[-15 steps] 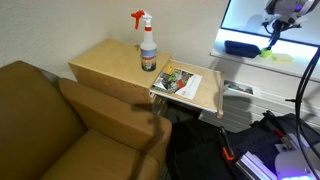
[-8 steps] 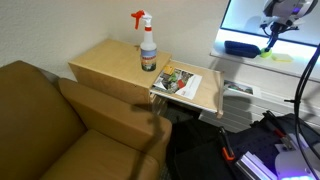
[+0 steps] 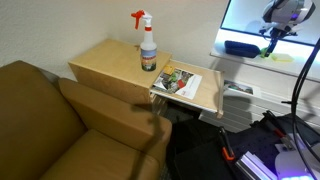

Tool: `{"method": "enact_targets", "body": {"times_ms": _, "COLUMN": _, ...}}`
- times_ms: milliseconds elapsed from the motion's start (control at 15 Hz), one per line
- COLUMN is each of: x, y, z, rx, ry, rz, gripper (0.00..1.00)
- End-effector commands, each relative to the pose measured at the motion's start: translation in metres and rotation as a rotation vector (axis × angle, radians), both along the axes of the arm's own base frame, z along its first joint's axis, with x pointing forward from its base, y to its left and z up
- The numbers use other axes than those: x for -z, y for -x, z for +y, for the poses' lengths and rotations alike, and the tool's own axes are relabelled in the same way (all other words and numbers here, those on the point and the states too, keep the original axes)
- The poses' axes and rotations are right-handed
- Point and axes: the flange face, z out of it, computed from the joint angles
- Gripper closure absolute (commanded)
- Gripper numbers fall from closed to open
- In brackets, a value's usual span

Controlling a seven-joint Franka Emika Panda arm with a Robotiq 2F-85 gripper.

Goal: Move the black tray to the window sill then place the green ball on it and close the top tray of the night stand

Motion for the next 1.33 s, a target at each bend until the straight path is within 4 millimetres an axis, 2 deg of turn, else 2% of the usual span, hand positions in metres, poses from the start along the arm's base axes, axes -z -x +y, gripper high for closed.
{"method": "enact_targets", "body": {"times_ms": 0, "x": 0.003, "y": 0.011, "z": -0.021, "rx": 0.022, "ry": -0.006, "rz": 0.009, "gripper": 0.46}}
{"method": "enact_targets", "body": {"times_ms": 133, "x": 0.0, "y": 0.012, "z": -0.023, "rx": 0.034, "ry": -0.008, "rz": 0.003, "gripper": 0.6}}
{"method": "enact_targets", "body": {"times_ms": 400, "x": -0.013, "y": 0.008, "z": -0.025, "rx": 0.036, "ry": -0.008, "rz": -0.025, "gripper": 0.64}}
{"method": "enact_targets", "body": {"times_ms": 600, "x": -0.043, "y": -0.002, "z": -0.019, "rx": 0.026, "ry": -0.016, "rz": -0.079, "gripper": 0.64}}
{"method": "enact_targets", "body": {"times_ms": 800, "x": -0.087, "y": -0.012, "z": -0.003, "rx": -0.014, "ry": -0.007, "rz": -0.147, "gripper": 0.64}}
{"method": "enact_targets", "body": {"times_ms": 1000, "x": -0.125, "y": -0.027, "z": 0.027, "rx": -0.102, "ry": -0.017, "rz": -0.177, "gripper": 0.64}}
{"method": "enact_targets", "body": {"times_ms": 1067, "x": -0.132, "y": -0.023, "z": 0.027, "rx": -0.139, "ry": -0.031, "rz": -0.182, "gripper": 0.64}}
{"method": "enact_targets", "body": {"times_ms": 1267, "x": -0.133, "y": -0.025, "z": 0.058, "rx": -0.231, "ry": -0.083, "rz": -0.154, "gripper": 0.64}}
